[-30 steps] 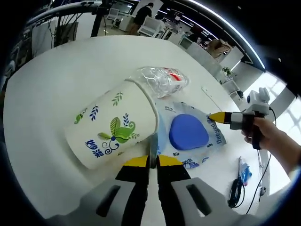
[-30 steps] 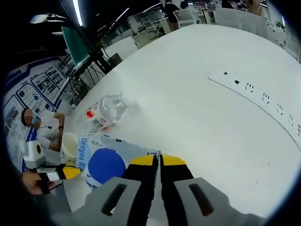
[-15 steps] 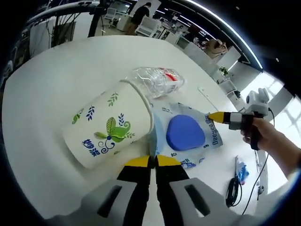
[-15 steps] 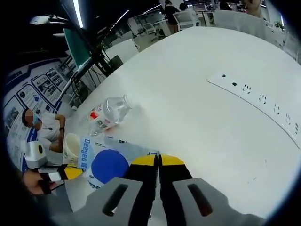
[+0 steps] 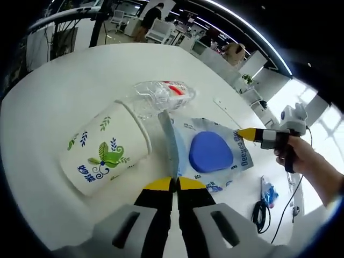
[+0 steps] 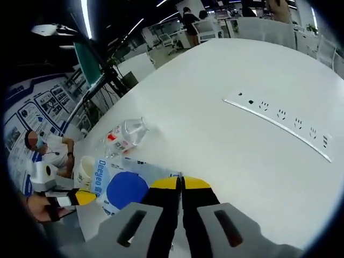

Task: Arrange the tabletop items into an orderly group along one side of the table until the central work area is clear of visible clutter.

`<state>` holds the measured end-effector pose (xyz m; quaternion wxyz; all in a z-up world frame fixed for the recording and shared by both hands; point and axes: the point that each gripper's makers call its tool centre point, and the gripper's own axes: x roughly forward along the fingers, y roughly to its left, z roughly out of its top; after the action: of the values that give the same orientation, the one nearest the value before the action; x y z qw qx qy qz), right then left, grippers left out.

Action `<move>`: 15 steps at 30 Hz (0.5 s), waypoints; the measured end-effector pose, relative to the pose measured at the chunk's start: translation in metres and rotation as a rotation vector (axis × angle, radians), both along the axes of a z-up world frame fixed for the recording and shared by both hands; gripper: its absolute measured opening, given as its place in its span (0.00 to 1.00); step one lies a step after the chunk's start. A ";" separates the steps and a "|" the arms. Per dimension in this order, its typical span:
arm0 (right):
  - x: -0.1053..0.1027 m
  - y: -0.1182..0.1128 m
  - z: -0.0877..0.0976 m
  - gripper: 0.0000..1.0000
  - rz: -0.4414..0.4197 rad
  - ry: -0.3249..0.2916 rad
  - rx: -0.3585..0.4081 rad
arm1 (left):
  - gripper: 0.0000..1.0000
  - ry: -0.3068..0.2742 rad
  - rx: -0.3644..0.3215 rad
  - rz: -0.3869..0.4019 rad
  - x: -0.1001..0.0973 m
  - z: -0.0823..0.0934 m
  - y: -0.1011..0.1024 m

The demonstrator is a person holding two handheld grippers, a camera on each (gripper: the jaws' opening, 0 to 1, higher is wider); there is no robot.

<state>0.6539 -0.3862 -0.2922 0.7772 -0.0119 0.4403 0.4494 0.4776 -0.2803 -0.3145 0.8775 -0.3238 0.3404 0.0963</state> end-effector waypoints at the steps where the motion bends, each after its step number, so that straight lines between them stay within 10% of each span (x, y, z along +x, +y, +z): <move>1: 0.000 -0.005 0.003 0.00 -0.009 -0.004 0.003 | 0.00 -0.002 0.001 -0.007 0.001 0.001 -0.002; 15: 0.002 -0.065 0.028 0.00 -0.124 -0.044 0.014 | 0.00 -0.054 -0.014 -0.105 0.029 0.024 -0.026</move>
<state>0.6561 -0.4512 -0.2646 0.8131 0.0107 0.4199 0.4032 0.5066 -0.3059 -0.2903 0.8879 -0.3141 0.3338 0.0387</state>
